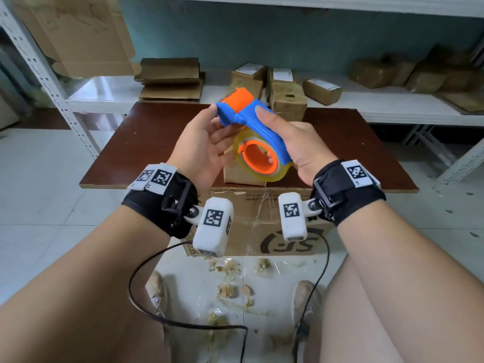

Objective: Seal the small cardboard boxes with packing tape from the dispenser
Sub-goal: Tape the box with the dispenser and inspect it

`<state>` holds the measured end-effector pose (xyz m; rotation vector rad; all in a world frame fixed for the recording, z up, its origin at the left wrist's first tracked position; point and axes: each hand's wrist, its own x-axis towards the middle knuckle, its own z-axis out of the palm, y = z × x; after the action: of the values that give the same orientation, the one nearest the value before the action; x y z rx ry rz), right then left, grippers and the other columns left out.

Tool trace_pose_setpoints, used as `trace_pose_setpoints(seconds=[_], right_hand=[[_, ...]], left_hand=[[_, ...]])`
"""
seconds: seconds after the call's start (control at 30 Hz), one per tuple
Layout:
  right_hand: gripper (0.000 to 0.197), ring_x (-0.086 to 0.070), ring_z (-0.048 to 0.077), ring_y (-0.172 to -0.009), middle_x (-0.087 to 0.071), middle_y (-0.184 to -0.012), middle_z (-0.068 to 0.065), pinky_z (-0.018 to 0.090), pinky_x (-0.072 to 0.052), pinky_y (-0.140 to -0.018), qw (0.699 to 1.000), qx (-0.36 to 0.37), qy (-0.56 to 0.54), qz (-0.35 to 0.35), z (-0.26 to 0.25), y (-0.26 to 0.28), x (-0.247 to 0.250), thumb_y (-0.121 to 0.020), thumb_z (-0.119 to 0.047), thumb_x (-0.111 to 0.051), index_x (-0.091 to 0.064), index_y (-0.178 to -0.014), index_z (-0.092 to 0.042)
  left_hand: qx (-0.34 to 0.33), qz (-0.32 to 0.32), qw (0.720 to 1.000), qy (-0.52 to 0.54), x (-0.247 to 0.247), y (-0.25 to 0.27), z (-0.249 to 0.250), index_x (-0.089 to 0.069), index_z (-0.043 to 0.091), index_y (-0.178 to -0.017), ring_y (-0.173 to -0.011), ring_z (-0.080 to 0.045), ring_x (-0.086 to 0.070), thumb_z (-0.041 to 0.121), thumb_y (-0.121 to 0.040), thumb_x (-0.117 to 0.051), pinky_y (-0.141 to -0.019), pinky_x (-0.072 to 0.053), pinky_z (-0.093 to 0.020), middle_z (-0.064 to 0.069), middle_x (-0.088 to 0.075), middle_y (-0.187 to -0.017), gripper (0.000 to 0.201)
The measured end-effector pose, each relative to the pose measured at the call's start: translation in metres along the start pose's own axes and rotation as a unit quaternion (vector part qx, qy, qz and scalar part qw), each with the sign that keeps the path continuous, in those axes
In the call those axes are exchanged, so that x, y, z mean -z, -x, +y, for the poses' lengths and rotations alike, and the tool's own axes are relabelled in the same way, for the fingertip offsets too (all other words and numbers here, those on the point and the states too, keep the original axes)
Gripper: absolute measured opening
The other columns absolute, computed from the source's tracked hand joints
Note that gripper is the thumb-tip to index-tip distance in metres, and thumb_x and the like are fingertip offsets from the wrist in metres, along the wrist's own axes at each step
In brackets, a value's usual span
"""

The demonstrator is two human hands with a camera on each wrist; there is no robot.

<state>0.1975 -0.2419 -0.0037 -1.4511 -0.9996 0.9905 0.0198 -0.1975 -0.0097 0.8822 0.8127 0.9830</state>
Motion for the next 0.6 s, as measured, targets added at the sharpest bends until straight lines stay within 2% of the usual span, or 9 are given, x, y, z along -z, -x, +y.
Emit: trace_pose_setpoints(seconds=[0.07, 0.17, 0.23, 0.33, 0.4, 0.43, 0.5, 0.53, 0.6], right_hand=[[0.081, -0.062, 0.023, -0.072, -0.072, -0.080, 0.012, 0.038, -0.047, -0.075, 1.000, 0.002, 0.020, -0.009, 0.003, 0.000, 0.006, -0.054, -0.073, -0.087, -0.076, -0.093, -0.003], [0.079, -0.057, 0.025, -0.068, -0.066, -0.076, 0.014, 0.036, -0.044, -0.070, 0.998, 0.024, 0.048, -0.034, 0.008, 0.000, 0.015, -0.067, -0.067, -0.087, -0.074, -0.094, 0.006], [0.068, -0.057, 0.023, -0.066, -0.065, -0.075, 0.014, 0.031, -0.043, -0.066, 0.997, 0.031, 0.057, -0.046, 0.008, 0.003, 0.017, -0.077, -0.061, -0.086, -0.074, -0.093, 0.004], [0.060, -0.059, 0.018, -0.062, -0.068, -0.071, 0.009, 0.028, -0.046, -0.065, 0.998, 0.020, 0.046, -0.044, 0.008, 0.005, 0.017, -0.075, -0.060, -0.085, -0.073, -0.088, -0.003], [0.067, -0.062, 0.019, -0.064, -0.070, -0.073, 0.008, 0.030, -0.049, -0.068, 0.999, 0.010, 0.023, -0.026, 0.011, 0.003, 0.017, -0.073, -0.061, -0.087, -0.075, -0.092, 0.002], [0.077, -0.064, 0.020, -0.068, -0.073, -0.077, 0.009, 0.032, -0.050, -0.072, 1.000, 0.005, 0.011, -0.017, 0.012, 0.001, 0.017, -0.071, -0.062, -0.088, -0.076, -0.100, 0.007], [0.092, -0.065, 0.021, -0.074, -0.074, -0.084, 0.012, 0.035, -0.051, -0.075, 1.000, 0.000, 0.004, -0.009, 0.014, 0.000, 0.017, -0.062, -0.068, -0.088, -0.074, -0.108, 0.010], [0.092, -0.064, 0.022, -0.074, -0.073, -0.084, 0.011, 0.035, -0.050, -0.075, 1.000, 0.000, 0.009, -0.011, 0.015, 0.000, 0.017, -0.058, -0.070, -0.087, -0.075, -0.104, 0.009], [0.085, -0.062, 0.021, -0.074, -0.071, -0.082, 0.011, 0.034, -0.048, -0.075, 1.000, -0.001, 0.024, -0.020, 0.016, 0.000, 0.017, -0.057, -0.072, -0.086, -0.076, -0.099, 0.002]], left_hand=[[0.023, -0.007, 1.000, -0.001, 0.003, 0.002, 0.000, -0.071, 0.015, -0.114, -0.103, -0.019, -0.076, 0.044, -0.110, -0.048, -0.088, -0.057, -0.035, -0.006, -0.079, -0.110, 0.037], [0.045, -0.005, 0.999, 0.009, 0.006, 0.003, -0.002, -0.066, 0.014, -0.116, -0.099, -0.018, -0.079, 0.037, -0.109, -0.049, -0.091, -0.056, -0.037, -0.005, -0.080, -0.105, 0.029], [0.050, 0.001, 0.999, 0.012, 0.008, 0.005, -0.003, -0.064, 0.013, -0.120, -0.100, -0.018, -0.079, 0.024, -0.108, -0.047, -0.093, -0.055, -0.036, -0.006, -0.080, -0.107, 0.023], [0.053, 0.006, 0.998, 0.030, 0.008, 0.007, -0.004, -0.064, 0.008, -0.127, -0.102, -0.018, -0.078, 0.008, -0.103, -0.037, -0.097, -0.054, -0.036, -0.008, -0.080, -0.108, 0.036], [0.060, -0.006, 0.998, 0.035, 0.004, 0.009, -0.005, -0.064, 0.008, -0.135, -0.113, -0.016, -0.073, 0.003, -0.099, -0.033, -0.106, -0.051, -0.034, -0.007, -0.080, -0.115, 0.048], [0.064, -0.007, 0.997, 0.037, 0.002, 0.009, -0.005, -0.065, 0.010, -0.134, -0.119, -0.016, -0.071, 0.004, -0.099, -0.033, -0.110, -0.048, -0.033, -0.007, -0.079, -0.120, 0.048], [0.074, 0.000, 0.996, 0.056, 0.000, 0.007, -0.006, -0.068, 0.012, -0.117, -0.123, -0.019, -0.068, 0.013, -0.102, -0.037, -0.108, -0.047, -0.033, -0.009, -0.078, -0.124, 0.034], [0.081, 0.003, 0.994, 0.068, -0.002, 0.007, -0.006, -0.068, 0.011, -0.113, -0.122, -0.021, -0.068, 0.020, -0.104, -0.042, -0.106, -0.048, -0.034, -0.010, -0.078, -0.123, 0.030], [0.094, 0.008, 0.993, 0.070, -0.004, 0.005, -0.007, -0.071, 0.011, -0.120, -0.119, -0.019, -0.070, 0.033, -0.106, -0.051, -0.107, -0.049, -0.034, -0.009, -0.079, -0.120, 0.034]])
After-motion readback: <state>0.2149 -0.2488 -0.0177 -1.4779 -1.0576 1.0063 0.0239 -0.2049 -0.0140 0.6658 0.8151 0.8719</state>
